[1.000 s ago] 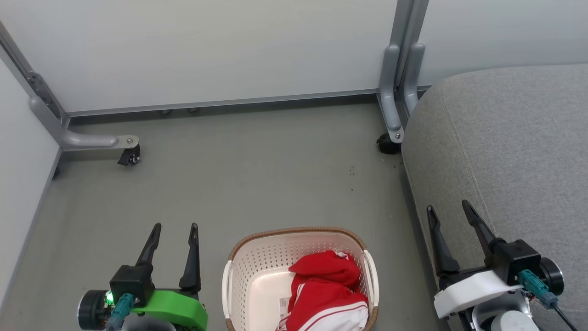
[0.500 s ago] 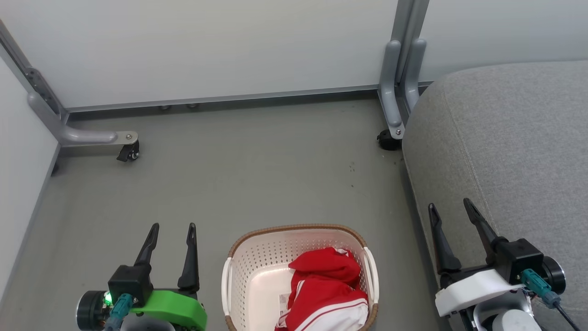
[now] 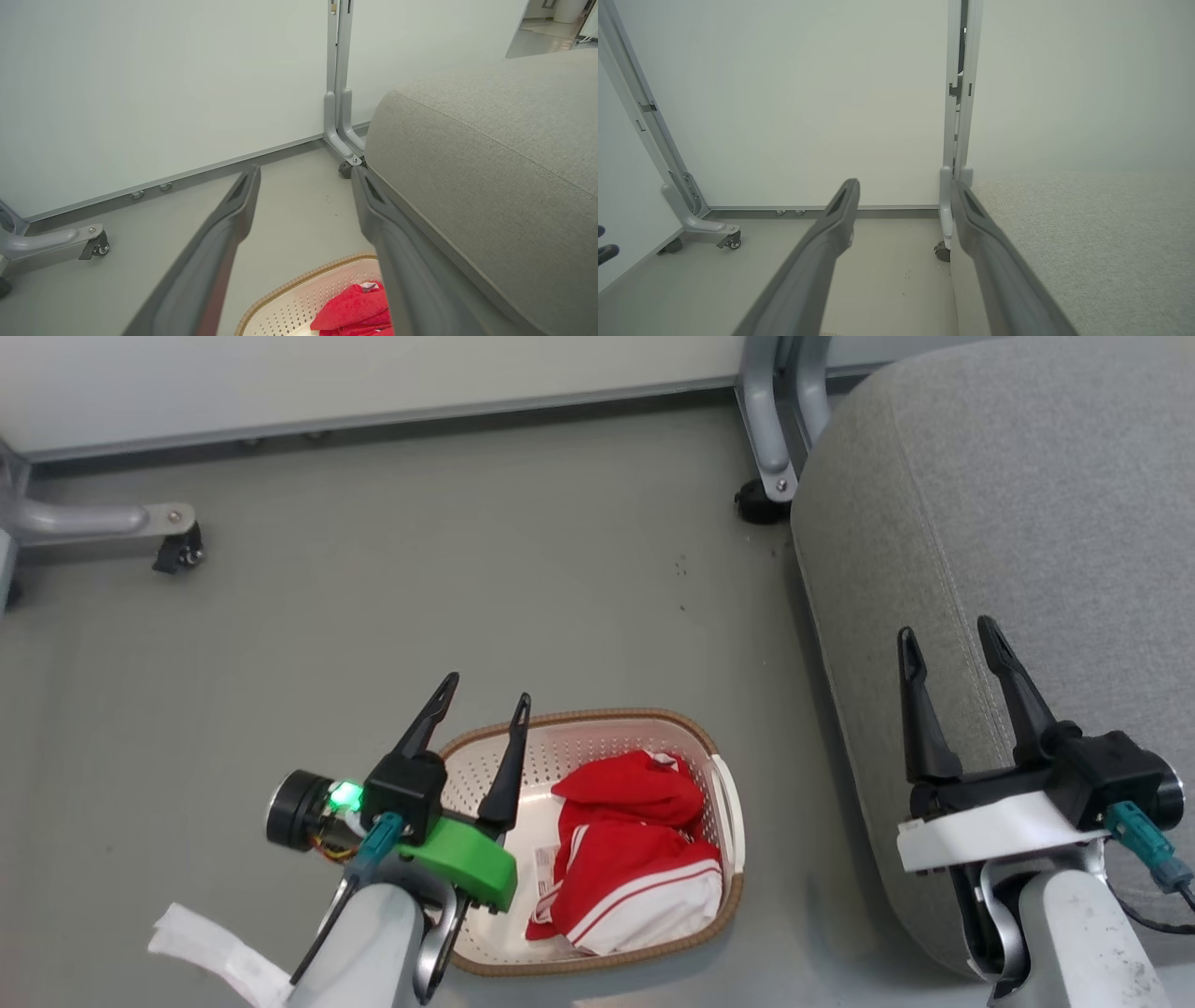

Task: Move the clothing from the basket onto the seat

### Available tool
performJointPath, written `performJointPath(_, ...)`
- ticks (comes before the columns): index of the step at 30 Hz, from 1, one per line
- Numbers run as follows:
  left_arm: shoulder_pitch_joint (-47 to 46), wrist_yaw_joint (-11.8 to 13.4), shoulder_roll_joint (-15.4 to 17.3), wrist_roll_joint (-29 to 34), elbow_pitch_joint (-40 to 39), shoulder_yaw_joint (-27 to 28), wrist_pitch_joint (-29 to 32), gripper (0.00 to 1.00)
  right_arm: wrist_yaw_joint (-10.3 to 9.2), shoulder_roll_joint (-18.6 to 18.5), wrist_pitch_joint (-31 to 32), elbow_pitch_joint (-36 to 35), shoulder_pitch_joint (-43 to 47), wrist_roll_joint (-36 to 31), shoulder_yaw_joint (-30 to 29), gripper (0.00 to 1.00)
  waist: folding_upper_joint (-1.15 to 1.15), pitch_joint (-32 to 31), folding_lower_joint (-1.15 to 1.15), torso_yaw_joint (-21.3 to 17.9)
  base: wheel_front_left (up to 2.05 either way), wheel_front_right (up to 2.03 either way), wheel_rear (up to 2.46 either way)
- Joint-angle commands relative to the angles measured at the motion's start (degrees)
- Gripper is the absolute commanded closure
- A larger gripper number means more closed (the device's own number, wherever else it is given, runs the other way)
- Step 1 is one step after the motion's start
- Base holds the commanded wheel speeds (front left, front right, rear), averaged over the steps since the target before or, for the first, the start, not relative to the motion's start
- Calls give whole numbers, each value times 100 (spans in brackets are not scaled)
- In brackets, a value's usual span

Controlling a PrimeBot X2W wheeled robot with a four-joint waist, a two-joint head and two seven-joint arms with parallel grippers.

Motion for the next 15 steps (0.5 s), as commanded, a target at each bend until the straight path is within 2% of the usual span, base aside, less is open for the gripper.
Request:
performJointPath(1,-268,25,24,27,129,-140,-3,0,0,-13,-35,-44,-173,44,-26,0,0,738,0,-347,0,0,0)
performJointPath(15,-2104,153,30,-338,1967,-1824,9,0,0,-10,-177,-346,-927,246,-65,0,0,2436,0,-782,0,0,0)
